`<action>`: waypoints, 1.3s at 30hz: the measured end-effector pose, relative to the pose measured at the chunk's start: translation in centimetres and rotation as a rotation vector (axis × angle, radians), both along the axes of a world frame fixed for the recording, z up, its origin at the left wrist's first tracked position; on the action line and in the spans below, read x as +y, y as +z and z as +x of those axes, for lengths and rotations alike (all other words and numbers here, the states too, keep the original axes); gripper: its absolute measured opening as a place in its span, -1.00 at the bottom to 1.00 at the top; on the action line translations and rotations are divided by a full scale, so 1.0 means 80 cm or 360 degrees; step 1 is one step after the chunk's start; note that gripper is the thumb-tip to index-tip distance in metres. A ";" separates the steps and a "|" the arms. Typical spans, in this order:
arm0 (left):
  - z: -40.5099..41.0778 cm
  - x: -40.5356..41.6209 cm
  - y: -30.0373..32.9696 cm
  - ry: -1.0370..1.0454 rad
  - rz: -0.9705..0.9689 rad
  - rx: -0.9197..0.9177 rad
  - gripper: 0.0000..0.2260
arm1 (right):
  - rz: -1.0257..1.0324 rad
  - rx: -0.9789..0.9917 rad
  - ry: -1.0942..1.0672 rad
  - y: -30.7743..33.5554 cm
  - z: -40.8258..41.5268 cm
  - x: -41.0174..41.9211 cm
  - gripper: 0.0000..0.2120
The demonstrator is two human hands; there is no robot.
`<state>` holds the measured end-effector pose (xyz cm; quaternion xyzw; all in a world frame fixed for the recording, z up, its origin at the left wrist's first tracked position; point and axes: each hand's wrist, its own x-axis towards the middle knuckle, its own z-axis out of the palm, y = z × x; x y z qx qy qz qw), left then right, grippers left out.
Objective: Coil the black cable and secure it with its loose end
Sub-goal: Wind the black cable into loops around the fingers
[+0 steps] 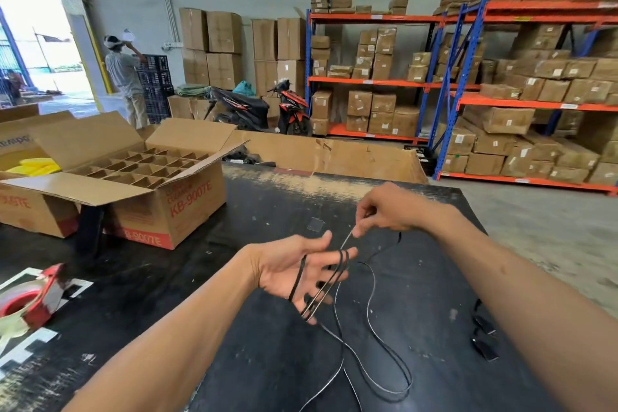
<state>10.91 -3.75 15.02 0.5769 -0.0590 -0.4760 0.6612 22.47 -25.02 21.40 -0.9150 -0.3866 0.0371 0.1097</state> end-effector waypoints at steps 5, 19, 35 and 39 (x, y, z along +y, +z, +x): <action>0.012 0.035 -0.022 0.0391 -0.0075 -0.0050 -0.51 | 0.0247 -0.0115 0.0081 0.026 -0.023 0.003 -0.78; 0.027 0.043 0.056 0.0870 -0.0987 -0.0423 -0.47 | 0.0975 0.0944 0.0002 -0.146 -0.120 0.018 -0.71; -0.018 -0.012 -0.019 -0.0090 -0.0144 0.0061 -0.42 | 0.0002 -0.0244 -0.0007 -0.031 -0.030 -0.006 -0.73; -0.011 0.009 -0.038 0.0276 -0.0163 0.0058 -0.46 | 0.0325 -0.0217 -0.0002 0.000 -0.029 -0.008 -0.80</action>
